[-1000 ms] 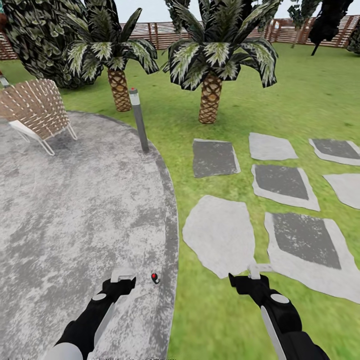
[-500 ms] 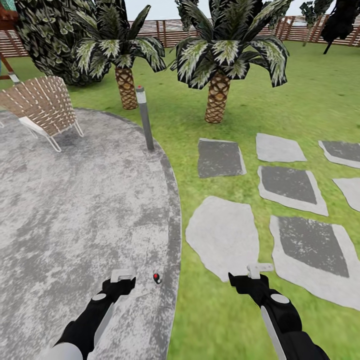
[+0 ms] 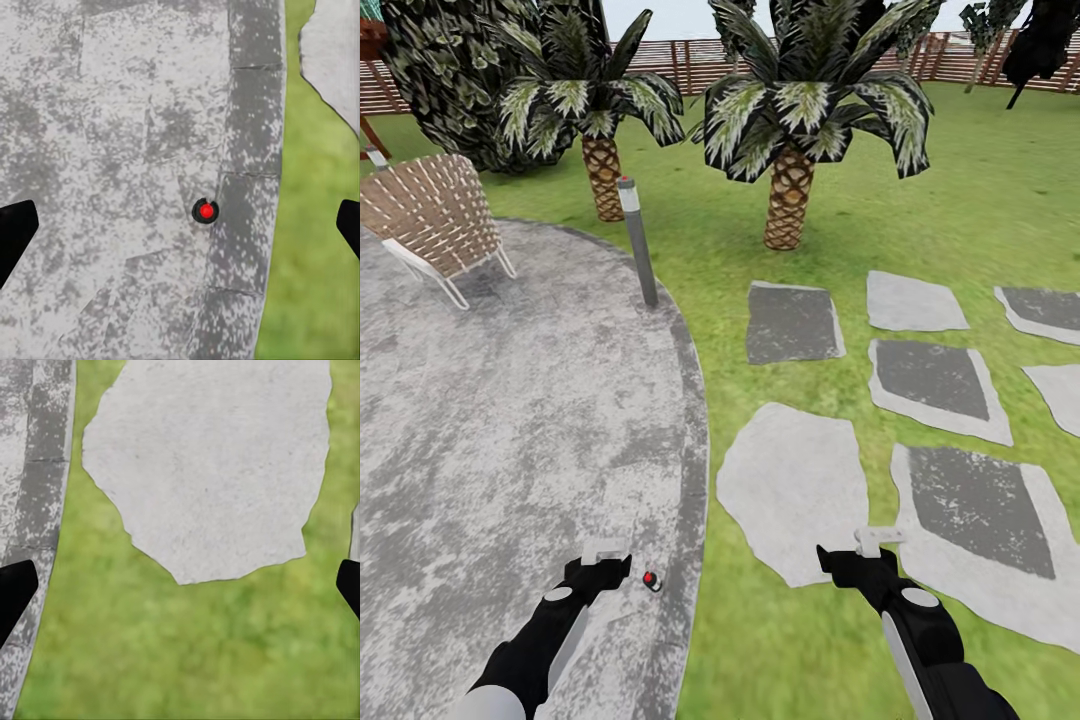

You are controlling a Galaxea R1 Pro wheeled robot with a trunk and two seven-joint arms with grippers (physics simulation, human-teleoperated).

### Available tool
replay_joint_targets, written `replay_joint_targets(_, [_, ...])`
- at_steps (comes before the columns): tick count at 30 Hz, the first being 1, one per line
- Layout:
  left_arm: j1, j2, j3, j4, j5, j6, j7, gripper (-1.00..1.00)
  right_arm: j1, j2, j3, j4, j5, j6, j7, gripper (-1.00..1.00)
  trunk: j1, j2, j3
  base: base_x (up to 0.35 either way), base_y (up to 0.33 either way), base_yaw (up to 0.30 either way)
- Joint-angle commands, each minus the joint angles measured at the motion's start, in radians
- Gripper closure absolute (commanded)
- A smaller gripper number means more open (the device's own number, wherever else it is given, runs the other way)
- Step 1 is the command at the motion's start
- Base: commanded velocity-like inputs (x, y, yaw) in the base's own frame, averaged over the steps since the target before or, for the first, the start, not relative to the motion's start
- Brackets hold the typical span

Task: Pick up the pesticide atomizer in the garden and spray insectifuge to fully cover both potted plants in the garden.

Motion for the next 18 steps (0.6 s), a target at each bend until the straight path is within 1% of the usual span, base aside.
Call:
replay_joint_targets(1, [0.000,0.000,0.001,-0.002,0.000,0.006,0.000,-1.00,-0.001,0.000,0.000,-0.001,0.001,0.005,0.001,-1.00,0.000,0.000,-0.001,0.015,-0.013,-0.035])
replay_joint_targets(8, [0.000,0.000,0.003,-0.002,0.001,0.006,0.001,-1.00,-0.001,0.001,0.000,-0.001,0.001,0.005,0.001,-1.00,0.000,0.000,-0.006,0.003,-0.003,-0.144])
replay_joint_targets(18, [0.000,0.000,0.006,-0.002,0.003,0.006,0.001,-1.00,-0.001,0.001,0.002,-0.001,0.001,0.004,0.002,-1.00,0.000,0.000,-0.007,0.000,0.000,-0.011])
